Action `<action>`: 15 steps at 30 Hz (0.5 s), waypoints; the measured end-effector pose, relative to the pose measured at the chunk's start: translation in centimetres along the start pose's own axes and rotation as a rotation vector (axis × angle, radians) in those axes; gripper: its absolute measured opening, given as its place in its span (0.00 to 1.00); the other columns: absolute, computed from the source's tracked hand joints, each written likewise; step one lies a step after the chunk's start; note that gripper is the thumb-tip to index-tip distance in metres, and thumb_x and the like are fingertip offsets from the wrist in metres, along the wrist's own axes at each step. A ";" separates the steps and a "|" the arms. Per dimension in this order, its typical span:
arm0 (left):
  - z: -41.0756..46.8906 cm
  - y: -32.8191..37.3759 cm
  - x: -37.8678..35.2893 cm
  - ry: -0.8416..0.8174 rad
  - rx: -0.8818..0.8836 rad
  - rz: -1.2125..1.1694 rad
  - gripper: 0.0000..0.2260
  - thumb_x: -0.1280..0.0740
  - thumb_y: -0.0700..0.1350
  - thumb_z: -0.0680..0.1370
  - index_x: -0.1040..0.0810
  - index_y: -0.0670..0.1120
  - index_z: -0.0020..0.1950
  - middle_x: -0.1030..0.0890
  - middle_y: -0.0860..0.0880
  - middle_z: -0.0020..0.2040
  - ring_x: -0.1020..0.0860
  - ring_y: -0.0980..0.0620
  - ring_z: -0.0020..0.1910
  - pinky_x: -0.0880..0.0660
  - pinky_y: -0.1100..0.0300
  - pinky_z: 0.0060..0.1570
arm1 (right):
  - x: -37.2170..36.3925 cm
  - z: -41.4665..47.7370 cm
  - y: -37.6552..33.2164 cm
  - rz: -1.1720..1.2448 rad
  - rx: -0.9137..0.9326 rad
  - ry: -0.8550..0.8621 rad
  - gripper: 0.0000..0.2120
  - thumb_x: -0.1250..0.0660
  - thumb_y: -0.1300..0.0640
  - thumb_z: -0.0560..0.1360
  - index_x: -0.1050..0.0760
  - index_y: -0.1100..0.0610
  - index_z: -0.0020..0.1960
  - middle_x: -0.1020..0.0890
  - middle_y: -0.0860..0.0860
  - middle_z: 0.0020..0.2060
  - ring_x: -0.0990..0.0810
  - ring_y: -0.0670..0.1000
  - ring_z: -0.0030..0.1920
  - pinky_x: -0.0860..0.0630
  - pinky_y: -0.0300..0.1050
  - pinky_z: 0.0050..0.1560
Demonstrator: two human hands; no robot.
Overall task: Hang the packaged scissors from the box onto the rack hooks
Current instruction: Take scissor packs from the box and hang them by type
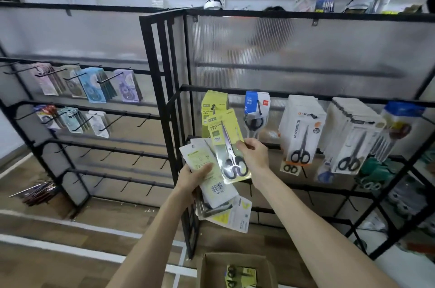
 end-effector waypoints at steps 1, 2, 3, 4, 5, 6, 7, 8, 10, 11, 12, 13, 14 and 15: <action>0.1 -0.1 0.2 0.001 0.013 0.003 0.11 0.26 0.40 0.77 0.20 0.41 0.58 0.13 0.42 0.51 0.14 0.42 0.48 0.16 0.46 0.47 | -0.4 0.6 -0.1 -0.006 0.003 -0.004 0.04 0.31 0.56 0.78 0.20 0.56 0.49 0.19 0.47 0.42 0.23 0.47 0.43 0.28 0.39 0.42; 0.3 -0.3 0.5 -0.007 0.027 0.011 0.12 0.26 0.40 0.77 0.20 0.40 0.59 0.13 0.42 0.51 0.14 0.42 0.49 0.16 0.45 0.47 | -0.8 1.2 -0.2 -0.009 0.000 -0.012 0.04 0.31 0.55 0.78 0.21 0.55 0.50 0.19 0.47 0.42 0.23 0.47 0.44 0.27 0.41 0.44; 0.6 -0.4 0.8 -0.021 0.040 0.023 0.14 0.26 0.41 0.77 0.21 0.39 0.61 0.14 0.41 0.53 0.14 0.40 0.50 0.16 0.44 0.49 | -1.3 1.8 -0.3 -0.015 -0.004 -0.023 0.03 0.31 0.55 0.78 0.21 0.54 0.49 0.19 0.47 0.43 0.22 0.48 0.45 0.26 0.43 0.47; 0.8 -0.6 1.2 -0.032 0.054 0.034 0.15 0.26 0.41 0.78 0.21 0.39 0.63 0.14 0.40 0.54 0.15 0.39 0.52 0.17 0.42 0.52 | -1.8 2.4 -0.3 -0.018 -0.007 -0.034 0.03 0.31 0.54 0.78 0.21 0.53 0.49 0.18 0.48 0.44 0.21 0.50 0.46 0.26 0.46 0.50; 1.0 -0.5 1.5 -0.037 0.067 0.040 0.16 0.26 0.41 0.78 0.22 0.38 0.63 0.14 0.39 0.55 0.15 0.39 0.53 0.18 0.40 0.53 | -2.3 3.0 -0.5 -0.013 -0.009 -0.045 0.04 0.31 0.54 0.78 0.21 0.54 0.49 0.18 0.49 0.44 0.21 0.51 0.46 0.26 0.47 0.50; 1.2 -0.4 1.7 -0.043 0.075 0.045 0.15 0.27 0.41 0.78 0.22 0.38 0.63 0.14 0.39 0.55 0.15 0.38 0.53 0.18 0.40 0.53 | -2.8 3.6 -0.5 -0.002 -0.012 -0.053 0.04 0.32 0.54 0.78 0.20 0.55 0.50 0.18 0.49 0.44 0.21 0.52 0.47 0.26 0.47 0.49; 1.5 -0.3 2.0 -0.049 0.079 0.048 0.15 0.27 0.41 0.78 0.22 0.38 0.63 0.14 0.39 0.55 0.15 0.38 0.53 0.17 0.42 0.51 | -3.3 4.2 -0.5 0.006 -0.020 -0.056 0.06 0.32 0.55 0.78 0.20 0.56 0.52 0.17 0.50 0.45 0.21 0.52 0.47 0.27 0.45 0.47; 1.8 -0.2 2.4 -0.055 0.080 0.051 0.15 0.27 0.41 0.78 0.22 0.38 0.63 0.14 0.39 0.55 0.15 0.39 0.52 0.16 0.44 0.49 | -3.7 4.7 -0.6 0.010 -0.032 -0.052 0.07 0.33 0.55 0.79 0.20 0.57 0.54 0.17 0.50 0.46 0.21 0.52 0.47 0.27 0.43 0.45; 2.2 -0.1 3.2 -0.057 0.075 0.045 0.16 0.27 0.42 0.78 0.22 0.37 0.63 0.15 0.38 0.56 0.15 0.38 0.53 0.17 0.45 0.48 | -4.3 5.4 -0.4 0.000 -0.060 -0.023 0.09 0.34 0.55 0.80 0.21 0.56 0.58 0.18 0.50 0.48 0.23 0.49 0.42 0.31 0.37 0.37; 2.3 -0.2 3.6 -0.063 0.073 0.042 0.17 0.27 0.42 0.77 0.22 0.37 0.64 0.15 0.38 0.56 0.15 0.37 0.54 0.17 0.43 0.49 | -4.6 5.7 -0.3 -0.009 -0.079 -0.008 0.09 0.34 0.55 0.80 0.21 0.56 0.58 0.19 0.50 0.47 0.25 0.46 0.38 0.32 0.34 0.33; 2.5 -0.2 3.8 -0.075 0.075 0.039 0.17 0.27 0.42 0.77 0.22 0.37 0.64 0.15 0.37 0.56 0.16 0.36 0.54 0.17 0.42 0.50 | -4.8 6.0 -0.1 -0.012 -0.093 0.002 0.09 0.34 0.55 0.80 0.21 0.56 0.59 0.20 0.50 0.45 0.27 0.44 0.35 0.34 0.33 0.30; 2.6 -0.3 4.1 -0.074 0.081 0.032 0.16 0.27 0.42 0.77 0.22 0.38 0.63 0.15 0.37 0.56 0.15 0.37 0.54 0.17 0.42 0.50 | -5.1 6.3 0.1 -0.010 -0.102 0.013 0.11 0.34 0.55 0.81 0.21 0.58 0.60 0.21 0.50 0.45 0.28 0.43 0.34 0.33 0.34 0.30; 2.7 -0.4 4.3 -0.069 0.089 0.023 0.15 0.27 0.41 0.77 0.21 0.38 0.62 0.15 0.38 0.55 0.15 0.37 0.53 0.17 0.42 0.51 | -5.4 6.6 0.2 -0.003 -0.114 0.022 0.12 0.34 0.55 0.81 0.22 0.59 0.61 0.21 0.51 0.46 0.28 0.44 0.35 0.33 0.37 0.32; 2.9 -0.5 4.5 -0.063 0.096 0.014 0.15 0.27 0.41 0.77 0.21 0.38 0.61 0.14 0.39 0.54 0.15 0.38 0.52 0.18 0.41 0.51 | -5.7 6.7 0.2 0.010 -0.134 0.028 0.12 0.34 0.55 0.81 0.22 0.59 0.62 0.21 0.51 0.47 0.27 0.46 0.38 0.32 0.39 0.36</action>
Point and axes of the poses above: each hand's wrist, its own z-axis towards the middle knuckle, its own x-axis out of the back of the hand, y = z × x, the point moved 1 cm from there along z, towards the middle knuckle
